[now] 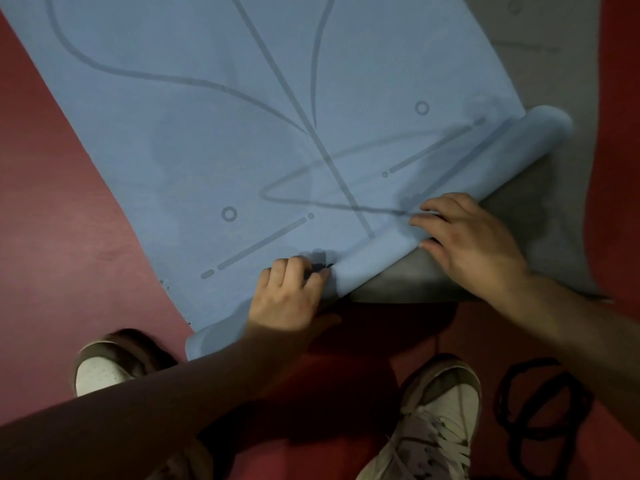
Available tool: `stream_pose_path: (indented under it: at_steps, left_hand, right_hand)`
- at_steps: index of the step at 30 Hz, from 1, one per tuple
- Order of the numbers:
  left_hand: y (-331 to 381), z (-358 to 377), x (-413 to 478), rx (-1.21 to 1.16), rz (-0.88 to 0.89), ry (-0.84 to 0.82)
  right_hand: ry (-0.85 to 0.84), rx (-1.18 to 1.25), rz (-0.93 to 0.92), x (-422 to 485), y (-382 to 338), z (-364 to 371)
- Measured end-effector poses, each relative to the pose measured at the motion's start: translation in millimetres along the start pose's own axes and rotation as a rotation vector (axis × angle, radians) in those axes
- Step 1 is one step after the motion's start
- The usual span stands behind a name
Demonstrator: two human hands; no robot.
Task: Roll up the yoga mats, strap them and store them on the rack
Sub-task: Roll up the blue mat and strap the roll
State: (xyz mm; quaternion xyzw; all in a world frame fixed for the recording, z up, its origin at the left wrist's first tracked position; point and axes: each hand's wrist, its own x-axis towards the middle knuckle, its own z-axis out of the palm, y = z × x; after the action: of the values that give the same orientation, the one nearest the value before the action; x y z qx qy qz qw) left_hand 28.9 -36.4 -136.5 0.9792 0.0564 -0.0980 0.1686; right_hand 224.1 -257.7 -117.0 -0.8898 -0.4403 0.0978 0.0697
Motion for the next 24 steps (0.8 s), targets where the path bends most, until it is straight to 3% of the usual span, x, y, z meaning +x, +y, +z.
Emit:
stream_pose_path:
  at_steps: [8, 18, 24]
  left_hand:
    - [-6.9, -0.6, 1.7, 0.018, 0.012, 0.140]
    - [-16.2, -6.9, 6.9, 0.067, -0.002, 0.103]
    - [-22.6, -14.1, 10.8, 0.039, 0.016, 0.092]
  right_hand:
    - [0.060, -0.095, -0.020, 10.7, -5.5, 0.7]
    - [0.054, -0.116, 0.017, 31.6, -17.1, 3.8]
    - [0.165, -0.095, 0.043, 35.8, -18.3, 2.4]
